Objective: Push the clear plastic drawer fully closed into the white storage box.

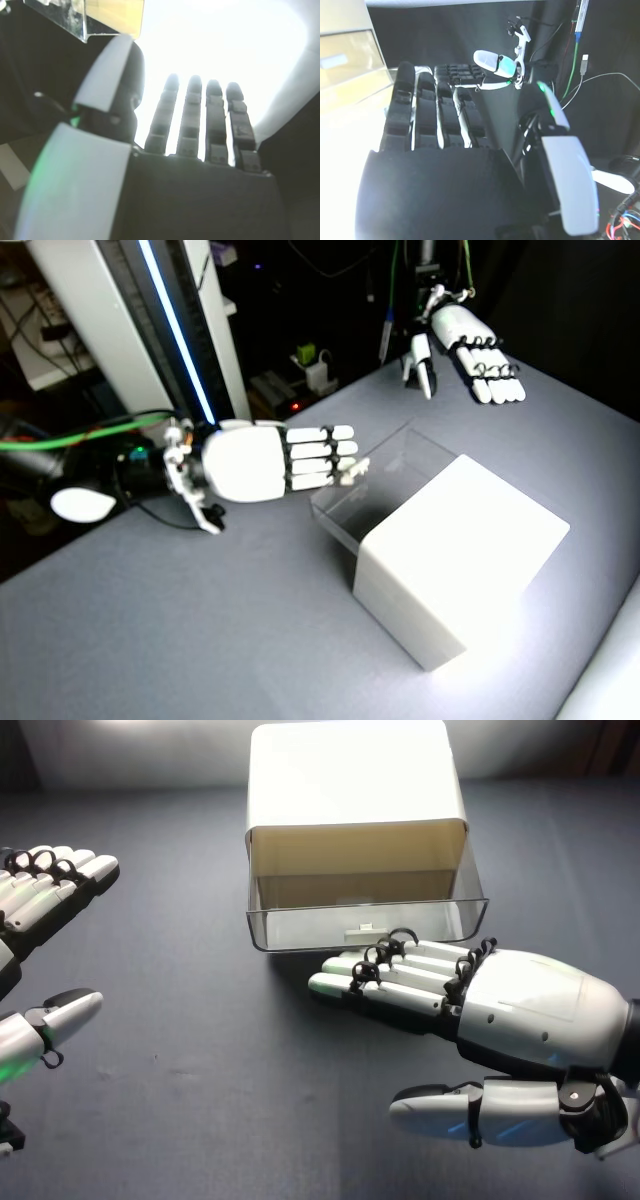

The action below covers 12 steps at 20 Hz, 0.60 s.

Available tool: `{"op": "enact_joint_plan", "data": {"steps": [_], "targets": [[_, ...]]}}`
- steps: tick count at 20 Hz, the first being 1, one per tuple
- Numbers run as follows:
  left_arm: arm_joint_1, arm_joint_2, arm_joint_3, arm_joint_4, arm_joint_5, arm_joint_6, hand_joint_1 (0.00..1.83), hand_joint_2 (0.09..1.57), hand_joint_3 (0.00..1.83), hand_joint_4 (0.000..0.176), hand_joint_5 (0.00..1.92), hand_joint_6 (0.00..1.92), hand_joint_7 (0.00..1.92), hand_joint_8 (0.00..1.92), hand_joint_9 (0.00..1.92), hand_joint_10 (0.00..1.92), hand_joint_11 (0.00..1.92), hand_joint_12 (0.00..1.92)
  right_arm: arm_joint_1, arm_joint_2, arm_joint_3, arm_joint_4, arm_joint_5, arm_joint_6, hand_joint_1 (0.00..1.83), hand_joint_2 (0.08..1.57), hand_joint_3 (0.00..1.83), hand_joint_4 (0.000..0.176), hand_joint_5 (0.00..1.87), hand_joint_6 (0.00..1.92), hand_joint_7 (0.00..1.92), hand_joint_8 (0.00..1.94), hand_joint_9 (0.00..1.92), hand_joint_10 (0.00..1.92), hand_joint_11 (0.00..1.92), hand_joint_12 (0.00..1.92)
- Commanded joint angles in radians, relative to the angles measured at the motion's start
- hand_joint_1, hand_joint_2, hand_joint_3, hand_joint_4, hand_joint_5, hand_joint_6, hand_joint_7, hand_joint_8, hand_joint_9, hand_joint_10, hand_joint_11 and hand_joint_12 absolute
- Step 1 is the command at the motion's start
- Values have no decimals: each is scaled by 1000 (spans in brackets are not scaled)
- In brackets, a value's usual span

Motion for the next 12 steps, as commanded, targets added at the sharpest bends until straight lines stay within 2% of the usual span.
{"op": "enact_joint_plan", "data": {"steps": [1,3,7,11,12], "targets": [[-1,9,-1,-10,-132,-2,523,1424,1,1,0,0,0,0,0,0,0,0,15,-3,1,8,106,7,214,1369,0,0,0,0,0,0,0,0,0,10],[-1,10,-2,-10,-133,-2,522,1409,0,2,0,0,0,0,0,0,0,0,20,-4,7,9,99,6,170,1369,0,0,0,0,0,0,0,0,0,0],[-1,10,-2,-10,-135,-2,580,1403,0,0,0,0,0,0,0,0,0,0,41,-10,21,25,72,-28,217,1367,0,0,0,0,0,0,0,0,0,0],[-1,10,-1,-10,-136,-2,612,1411,0,0,0,0,0,0,0,0,0,0,67,-22,39,57,45,-72,183,1363,0,0,0,0,0,0,0,0,0,0],[-1,10,-1,-10,-136,-2,613,1412,0,0,0,0,0,0,0,0,0,0,73,-25,42,65,40,-84,227,1367,0,0,0,0,0,0,0,0,0,0]]}}
